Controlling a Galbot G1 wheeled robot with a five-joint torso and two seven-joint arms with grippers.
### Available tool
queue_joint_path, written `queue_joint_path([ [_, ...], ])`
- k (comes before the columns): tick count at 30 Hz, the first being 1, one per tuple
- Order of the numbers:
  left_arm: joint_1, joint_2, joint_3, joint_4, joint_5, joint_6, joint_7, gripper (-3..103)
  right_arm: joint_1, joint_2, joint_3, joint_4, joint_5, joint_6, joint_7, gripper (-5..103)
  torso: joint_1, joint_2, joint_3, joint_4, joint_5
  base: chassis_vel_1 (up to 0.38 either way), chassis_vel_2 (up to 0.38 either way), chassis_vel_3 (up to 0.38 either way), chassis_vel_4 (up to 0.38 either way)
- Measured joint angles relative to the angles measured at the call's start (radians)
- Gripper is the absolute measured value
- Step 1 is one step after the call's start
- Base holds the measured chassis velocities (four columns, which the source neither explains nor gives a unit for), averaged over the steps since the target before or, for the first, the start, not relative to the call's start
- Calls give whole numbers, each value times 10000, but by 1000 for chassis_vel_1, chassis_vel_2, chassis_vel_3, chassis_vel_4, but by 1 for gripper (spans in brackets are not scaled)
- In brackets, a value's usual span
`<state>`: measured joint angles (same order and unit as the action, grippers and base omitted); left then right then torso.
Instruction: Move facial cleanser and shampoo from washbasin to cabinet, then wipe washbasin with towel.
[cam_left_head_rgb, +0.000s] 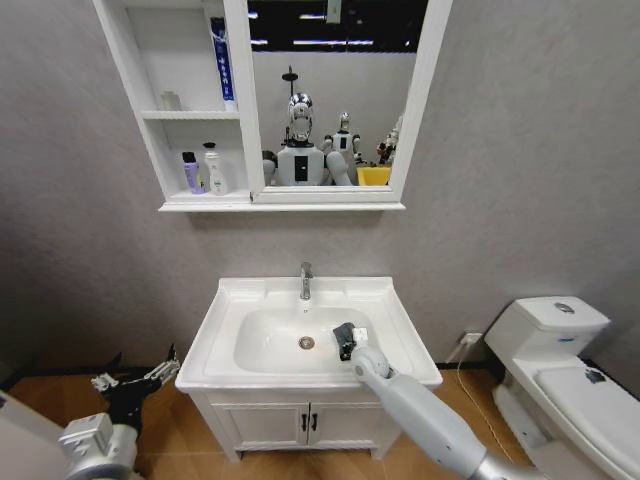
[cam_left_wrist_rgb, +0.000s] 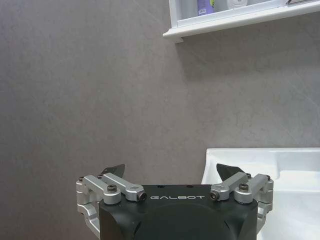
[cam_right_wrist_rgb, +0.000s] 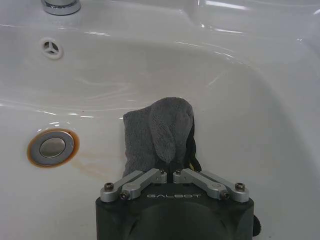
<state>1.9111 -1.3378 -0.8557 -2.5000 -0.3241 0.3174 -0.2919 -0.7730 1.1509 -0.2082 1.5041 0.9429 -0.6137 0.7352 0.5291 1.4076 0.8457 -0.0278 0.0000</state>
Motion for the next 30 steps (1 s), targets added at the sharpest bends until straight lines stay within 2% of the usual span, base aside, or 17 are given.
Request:
queue_joint_path([
  [13, 0, 0, 0, 0, 0, 0, 0, 100, 471, 1190, -249, -1112, -500, 201, -624, 1, 0, 0, 0, 1, 0, 0, 0, 0, 0],
  [30, 0, 0, 0, 0, 0, 0, 0, 100, 686, 2003, -558, -1742, -1148, 513, -1358, 1, 0, 1, -1, 1, 0, 0, 0, 0, 0],
])
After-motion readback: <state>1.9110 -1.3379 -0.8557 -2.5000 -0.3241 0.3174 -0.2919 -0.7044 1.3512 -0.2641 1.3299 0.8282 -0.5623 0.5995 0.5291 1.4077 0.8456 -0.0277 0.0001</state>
